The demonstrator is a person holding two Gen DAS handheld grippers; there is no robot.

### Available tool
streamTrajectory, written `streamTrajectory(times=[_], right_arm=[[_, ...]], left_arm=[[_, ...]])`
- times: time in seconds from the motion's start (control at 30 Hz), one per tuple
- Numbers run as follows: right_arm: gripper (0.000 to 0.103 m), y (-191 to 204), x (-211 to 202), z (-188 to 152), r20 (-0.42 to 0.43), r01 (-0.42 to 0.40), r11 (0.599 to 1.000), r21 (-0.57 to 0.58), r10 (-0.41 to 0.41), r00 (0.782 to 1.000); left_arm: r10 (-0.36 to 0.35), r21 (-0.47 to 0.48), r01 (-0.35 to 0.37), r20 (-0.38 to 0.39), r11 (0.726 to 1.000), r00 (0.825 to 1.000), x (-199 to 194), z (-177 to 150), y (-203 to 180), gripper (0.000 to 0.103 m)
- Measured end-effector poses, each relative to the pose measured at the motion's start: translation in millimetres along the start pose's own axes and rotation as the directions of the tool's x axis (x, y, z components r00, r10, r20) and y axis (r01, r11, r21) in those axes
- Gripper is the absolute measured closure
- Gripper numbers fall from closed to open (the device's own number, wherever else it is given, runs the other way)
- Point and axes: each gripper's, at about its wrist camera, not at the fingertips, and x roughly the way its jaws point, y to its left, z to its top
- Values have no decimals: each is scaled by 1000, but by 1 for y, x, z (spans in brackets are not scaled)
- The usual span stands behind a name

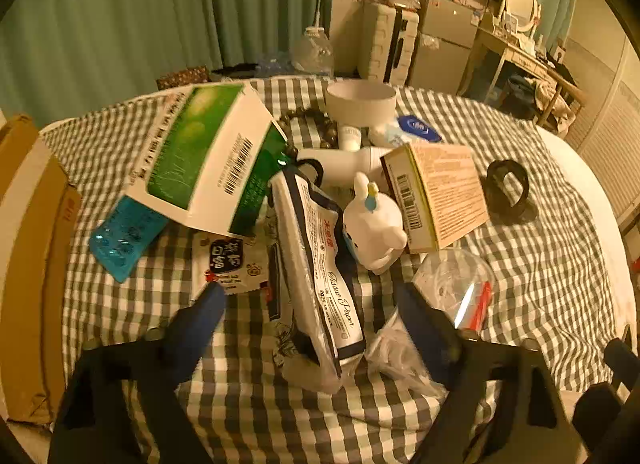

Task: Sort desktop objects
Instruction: 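Grasp the white-and-black packet with the left tool while the right tool grasps the cotton-swab tub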

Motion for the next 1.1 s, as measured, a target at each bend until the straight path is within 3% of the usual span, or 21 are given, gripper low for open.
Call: streamTrajectory(times=[0.07,0.13,0.17,0.23,0.5,0.6,0.63,0.77,1.0,1.1], right_arm=[[0,0,6,3,-11,2,1000,2,-2,1000],[0,1,12,5,-19,6,1000,5,-6,1000],[0,1,16,6,-28,8,1000,7,-7,1000],[0,2,24,9,-41,2,1000,11,-1,999],[3,13,75,22,-128,-46,997,68,55,990],[8,19,99,22,-148,-17,996,84,29,989],[17,20,106,21,-166,-5,996,84,19,986],[26,21,126,19,-207,-52,989,139,81,975],[32,30,115,15,-196,-87,991,100,105,975],[34,35,93,12,-156,-67,997,42,73,985]], left_arm=[[-10,6,10,-29,1000,1000,9,1,-1,42],[-29,10,30,-59,1000,998,17,1,1,65],[-36,6,36,-67,999,997,19,0,3,82],[-34,14,35,-70,999,997,21,-1,8,87],[-36,-15,35,-29,999,999,2,-3,37,89],[-30,-19,30,-13,999,999,-3,-2,41,89],[-31,-12,31,-10,999,999,-5,-1,41,89],[-33,1,33,-4,999,999,-10,0,38,90],[-46,-3,46,8,999,999,-30,-5,44,92],[-55,0,55,35,998,998,-47,-3,44,92]])
